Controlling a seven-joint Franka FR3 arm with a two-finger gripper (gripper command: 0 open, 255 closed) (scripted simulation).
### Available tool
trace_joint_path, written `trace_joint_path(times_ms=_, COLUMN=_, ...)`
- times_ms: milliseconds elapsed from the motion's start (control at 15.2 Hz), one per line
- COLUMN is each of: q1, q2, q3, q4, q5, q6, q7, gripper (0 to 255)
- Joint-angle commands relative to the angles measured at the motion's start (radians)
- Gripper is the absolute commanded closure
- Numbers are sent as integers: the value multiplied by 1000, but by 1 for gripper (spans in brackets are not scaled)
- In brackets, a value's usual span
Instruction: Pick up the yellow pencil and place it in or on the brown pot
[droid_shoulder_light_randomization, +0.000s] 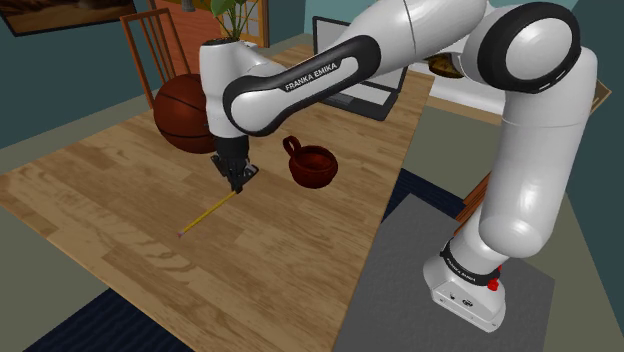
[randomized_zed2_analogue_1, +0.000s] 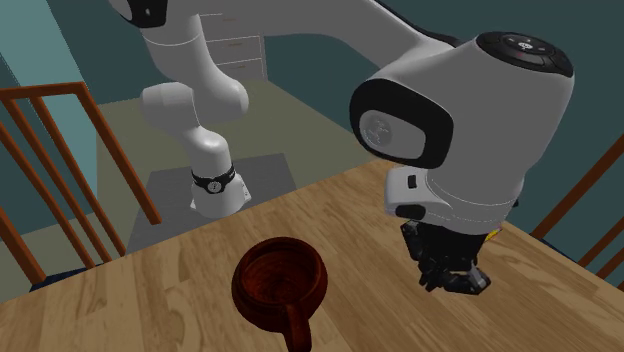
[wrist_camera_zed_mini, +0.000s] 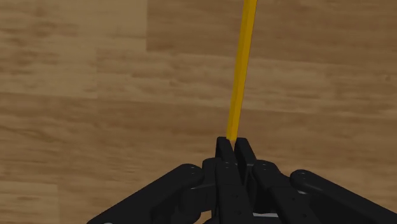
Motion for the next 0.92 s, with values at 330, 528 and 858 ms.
trace_joint_path(times_ms=330, q1=-5, q2=-34, q3=12, q4=56, q5=22, q6=-86, q7=-7, gripper=255)
trace_joint_path(times_ms=528, q1=-7, q2=-47, q3=15, q4=82, q5=30, q6=-122, q7=-9, gripper=255)
trace_joint_path(times_ms=858, q1=-8, q2=-63, q3=20, q4=130, q5=41, q6=-183, q7=-12, gripper=255)
